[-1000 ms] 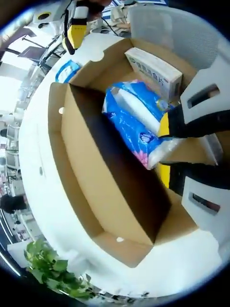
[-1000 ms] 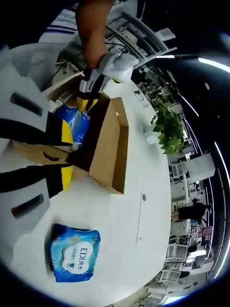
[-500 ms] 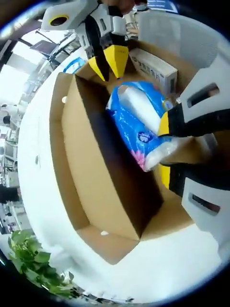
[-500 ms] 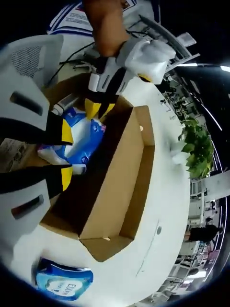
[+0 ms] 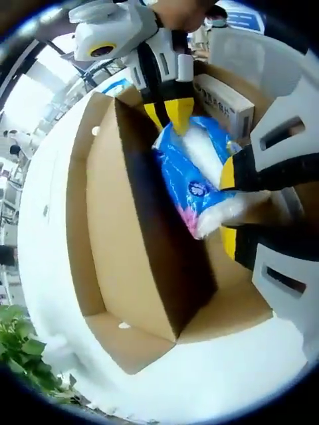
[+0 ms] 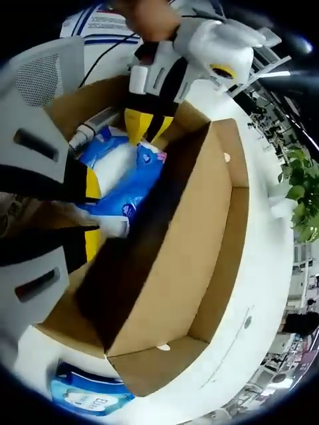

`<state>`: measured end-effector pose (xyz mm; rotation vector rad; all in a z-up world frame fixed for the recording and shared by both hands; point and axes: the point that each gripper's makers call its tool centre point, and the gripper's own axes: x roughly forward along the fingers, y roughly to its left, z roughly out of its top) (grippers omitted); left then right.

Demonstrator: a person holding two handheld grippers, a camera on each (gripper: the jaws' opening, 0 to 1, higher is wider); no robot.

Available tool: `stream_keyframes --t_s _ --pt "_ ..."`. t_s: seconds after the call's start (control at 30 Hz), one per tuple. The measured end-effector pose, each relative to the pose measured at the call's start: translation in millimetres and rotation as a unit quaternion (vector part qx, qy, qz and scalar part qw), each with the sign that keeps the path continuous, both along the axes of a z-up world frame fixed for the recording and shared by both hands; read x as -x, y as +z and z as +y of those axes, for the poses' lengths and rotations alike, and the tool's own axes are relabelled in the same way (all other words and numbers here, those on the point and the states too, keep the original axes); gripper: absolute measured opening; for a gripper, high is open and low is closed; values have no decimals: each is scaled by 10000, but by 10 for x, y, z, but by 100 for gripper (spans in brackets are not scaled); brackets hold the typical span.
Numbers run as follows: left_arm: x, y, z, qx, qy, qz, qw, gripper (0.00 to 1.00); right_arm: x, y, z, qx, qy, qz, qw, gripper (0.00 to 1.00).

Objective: Operate the shoe box by opening the lid, removing the specified soft item, and placing it in the target area until the item is outside and the box remains undamaged.

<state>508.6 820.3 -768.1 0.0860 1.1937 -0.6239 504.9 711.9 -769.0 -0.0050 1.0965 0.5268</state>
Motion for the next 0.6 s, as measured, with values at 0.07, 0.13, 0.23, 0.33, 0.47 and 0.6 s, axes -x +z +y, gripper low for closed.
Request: stream_keyframes --t_s 0.07,0.13,0.23,0.33,0.47,0.6 --pt "10 -7 1 -2 12 31 10000 13 2 -2 -6 18 -2 20 10000 10" --pt "16 -5 5 -81 -67 25 9999 11 2 -14 -8 58 60 -7 10000 8" --pt "23 -12 -3 -127 -147 31 9998 4 8 -41 -19 137 122 -61 9998 5" --pt "34 -25 -29 -154 -265 14 9995 1 14 -70 -27 214 201 -105 9995 1" --pt "38 -8 -48 -185 -420 -29 9989 0 12 -50 -36 181 191 -119 9996 0" --pt "40 51 -45 -15 -370 -84 9993 0 33 -2 -59 90 140 -155 9997 0"
